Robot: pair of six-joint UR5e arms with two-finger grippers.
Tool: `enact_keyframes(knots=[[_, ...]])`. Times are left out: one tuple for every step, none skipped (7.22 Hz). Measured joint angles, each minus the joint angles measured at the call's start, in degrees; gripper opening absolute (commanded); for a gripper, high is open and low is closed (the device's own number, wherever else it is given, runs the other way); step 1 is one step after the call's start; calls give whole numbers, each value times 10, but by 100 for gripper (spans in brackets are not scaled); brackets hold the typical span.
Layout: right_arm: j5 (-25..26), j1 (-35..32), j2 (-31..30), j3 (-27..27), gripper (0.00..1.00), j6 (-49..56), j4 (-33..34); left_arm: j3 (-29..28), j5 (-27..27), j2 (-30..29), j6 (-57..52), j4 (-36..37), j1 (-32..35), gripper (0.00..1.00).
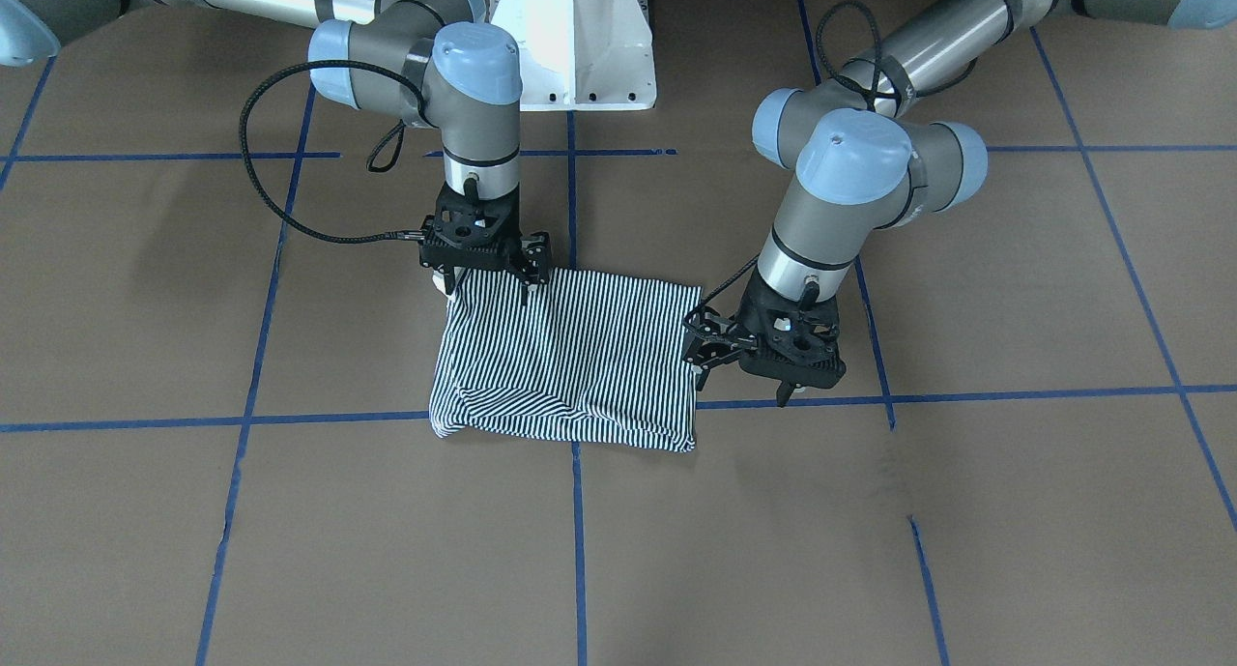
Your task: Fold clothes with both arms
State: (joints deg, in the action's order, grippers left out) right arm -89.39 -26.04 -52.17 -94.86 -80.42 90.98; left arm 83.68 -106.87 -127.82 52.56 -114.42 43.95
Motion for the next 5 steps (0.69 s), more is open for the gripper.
enact_keyframes(knots=[[2,6,-2,-2,100,0,2,0,0,0,0,0,0,100],[5,13,-8,-2,100,0,2,0,0,0,0,0,0,100],[8,19,-13,-2,100,0,0,0,0,1,0,0,0,100],[9,22,-15,-1,100,0,-2,0,0,2,0,-1,0,100],[10,26,-15,1,100,0,-3,0,0,2,0,-1,0,100]])
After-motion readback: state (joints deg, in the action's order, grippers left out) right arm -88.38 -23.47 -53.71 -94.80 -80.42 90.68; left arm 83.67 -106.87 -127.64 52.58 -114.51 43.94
